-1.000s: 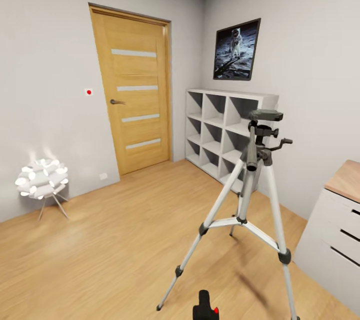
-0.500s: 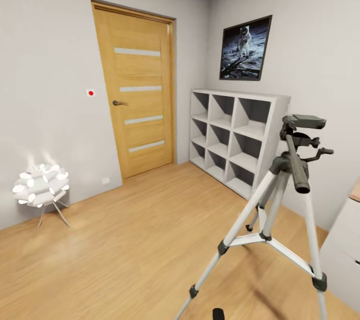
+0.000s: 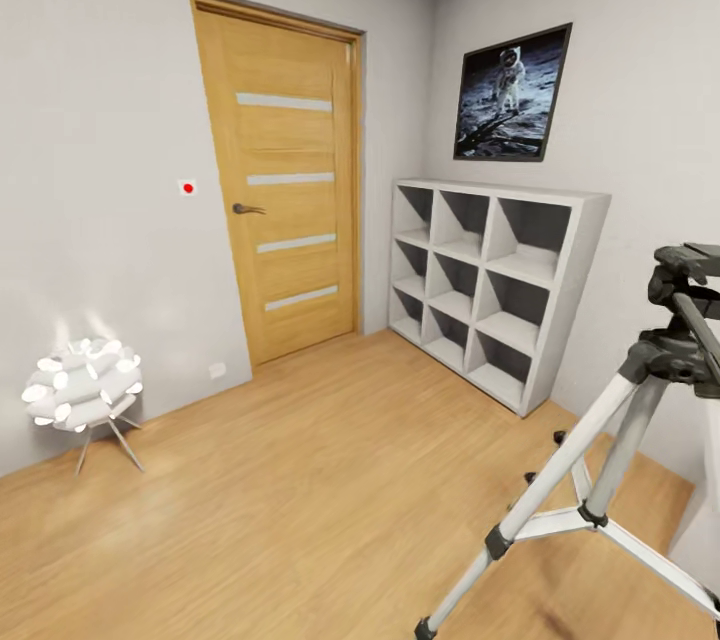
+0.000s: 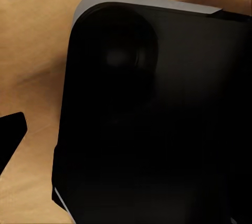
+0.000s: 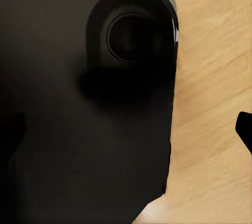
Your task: Attach the digital camera to the camera tripod in the bedroom.
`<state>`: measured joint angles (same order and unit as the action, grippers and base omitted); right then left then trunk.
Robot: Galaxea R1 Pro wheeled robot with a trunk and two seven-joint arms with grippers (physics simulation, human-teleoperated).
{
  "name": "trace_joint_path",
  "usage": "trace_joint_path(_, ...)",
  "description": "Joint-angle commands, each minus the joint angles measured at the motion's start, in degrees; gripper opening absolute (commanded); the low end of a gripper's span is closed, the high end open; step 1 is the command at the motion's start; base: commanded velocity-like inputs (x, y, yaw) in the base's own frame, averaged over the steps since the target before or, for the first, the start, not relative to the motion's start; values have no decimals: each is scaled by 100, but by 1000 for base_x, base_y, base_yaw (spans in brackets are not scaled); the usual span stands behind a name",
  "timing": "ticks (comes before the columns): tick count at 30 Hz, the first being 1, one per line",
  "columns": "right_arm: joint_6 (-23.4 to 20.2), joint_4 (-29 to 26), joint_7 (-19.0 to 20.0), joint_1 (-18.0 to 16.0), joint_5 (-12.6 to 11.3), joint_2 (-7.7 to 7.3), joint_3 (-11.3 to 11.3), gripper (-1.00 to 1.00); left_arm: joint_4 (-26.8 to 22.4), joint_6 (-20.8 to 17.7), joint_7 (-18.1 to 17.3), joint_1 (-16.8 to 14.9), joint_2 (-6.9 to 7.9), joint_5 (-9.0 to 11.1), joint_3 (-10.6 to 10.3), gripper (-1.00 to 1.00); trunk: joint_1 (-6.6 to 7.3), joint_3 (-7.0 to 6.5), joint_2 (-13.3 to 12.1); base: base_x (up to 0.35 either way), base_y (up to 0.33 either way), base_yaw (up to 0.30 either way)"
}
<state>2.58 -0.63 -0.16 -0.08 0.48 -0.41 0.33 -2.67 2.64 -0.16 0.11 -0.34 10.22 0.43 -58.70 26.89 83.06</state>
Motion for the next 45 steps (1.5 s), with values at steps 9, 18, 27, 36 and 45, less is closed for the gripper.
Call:
trace_joint_path(9, 15, 1, -2, -1, 5, 20, 1, 100, -5, 9, -2, 2, -1, 41, 1, 100, -3, 4, 2, 244, 216, -102)
trace_joint_path(18, 14, 0, -2, -1, 5, 23, 2, 100, -5, 9, -2, 4, -1, 37, 1, 100, -3, 4, 2, 198, 212, -234)
trace_joint_path(27, 14, 2, -2, -1, 5, 24, 2, 100, -5, 9, -2, 4, -1, 35, 1, 100, -3, 4, 2, 86, 139, -246)
trace_joint_path(36, 14, 2, -2, -1, 5, 17, 2, 100, -5, 9, -2, 4, -1, 33, 1, 100, -3, 4, 2, 13, 24, -247)
trace_joint_path(45, 14, 2, -2, -1, 5, 15, 2, 100, -5, 9, -2, 3, 5, 37, 1, 100, -3, 4, 2, 1, 2, -247)
